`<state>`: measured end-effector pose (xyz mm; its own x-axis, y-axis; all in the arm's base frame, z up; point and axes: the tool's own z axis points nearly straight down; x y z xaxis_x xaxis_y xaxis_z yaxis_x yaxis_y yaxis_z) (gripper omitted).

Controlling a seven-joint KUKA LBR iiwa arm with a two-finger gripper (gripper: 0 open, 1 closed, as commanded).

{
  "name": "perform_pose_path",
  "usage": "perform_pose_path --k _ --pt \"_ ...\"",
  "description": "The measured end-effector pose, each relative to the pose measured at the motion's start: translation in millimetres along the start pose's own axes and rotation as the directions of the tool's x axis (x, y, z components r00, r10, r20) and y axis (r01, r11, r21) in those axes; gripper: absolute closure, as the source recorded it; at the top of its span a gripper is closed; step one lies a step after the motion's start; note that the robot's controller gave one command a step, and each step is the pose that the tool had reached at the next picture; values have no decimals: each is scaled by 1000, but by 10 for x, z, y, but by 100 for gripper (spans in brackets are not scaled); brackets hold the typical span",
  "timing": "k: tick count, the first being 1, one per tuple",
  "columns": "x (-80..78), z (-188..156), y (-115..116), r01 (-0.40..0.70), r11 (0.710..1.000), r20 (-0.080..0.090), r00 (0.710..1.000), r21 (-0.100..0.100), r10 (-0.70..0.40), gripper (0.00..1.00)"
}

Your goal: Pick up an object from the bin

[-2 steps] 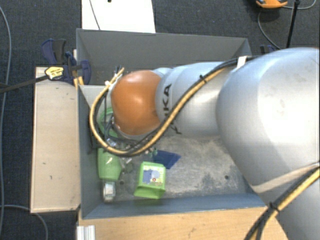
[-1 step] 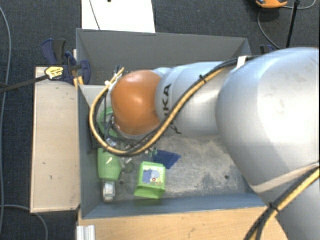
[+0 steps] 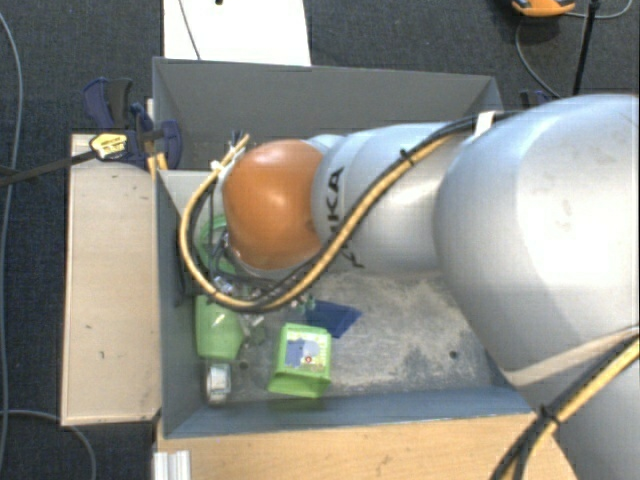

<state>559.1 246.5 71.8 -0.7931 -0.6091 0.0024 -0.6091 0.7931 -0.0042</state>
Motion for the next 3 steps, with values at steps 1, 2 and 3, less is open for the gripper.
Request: perform_pose_path --k 1,2,3 --pt "5 -75 -1 -2 1000 0 1000 0 2 100" --pt "0 -161 -9 -2 1000 1 1000 2 2 100" --pt "10 -252 -3 -4 1000 -2 1000 -1 4 100"
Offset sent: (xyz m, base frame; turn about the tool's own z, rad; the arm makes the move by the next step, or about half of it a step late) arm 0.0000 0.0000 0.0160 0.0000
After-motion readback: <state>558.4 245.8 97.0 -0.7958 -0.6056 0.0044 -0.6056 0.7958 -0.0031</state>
